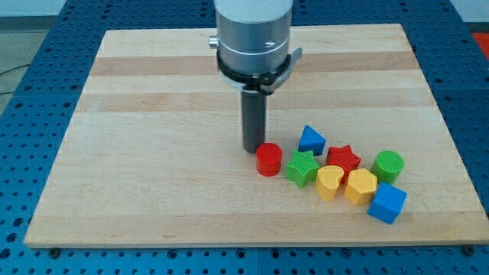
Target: Push the green circle into the group of blocks
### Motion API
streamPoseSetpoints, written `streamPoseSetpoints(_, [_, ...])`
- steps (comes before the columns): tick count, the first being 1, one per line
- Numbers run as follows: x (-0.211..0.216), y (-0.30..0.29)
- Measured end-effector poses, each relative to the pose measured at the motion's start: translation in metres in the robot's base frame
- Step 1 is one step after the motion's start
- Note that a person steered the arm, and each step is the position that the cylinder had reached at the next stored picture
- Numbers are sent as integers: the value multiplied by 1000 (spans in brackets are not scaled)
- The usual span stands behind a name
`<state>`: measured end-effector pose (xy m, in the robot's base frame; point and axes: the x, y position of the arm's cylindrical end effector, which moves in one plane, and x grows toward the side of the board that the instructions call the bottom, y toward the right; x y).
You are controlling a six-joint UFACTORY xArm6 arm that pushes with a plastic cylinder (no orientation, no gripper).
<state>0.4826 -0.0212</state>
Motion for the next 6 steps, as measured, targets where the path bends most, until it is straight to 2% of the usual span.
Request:
streamPoseSetpoints(1, [2, -66])
streamPoseSetpoints(2, [22, -25])
streamPoseSetpoints(4, [25, 96])
streamPoseSetpoints(6, [25, 6])
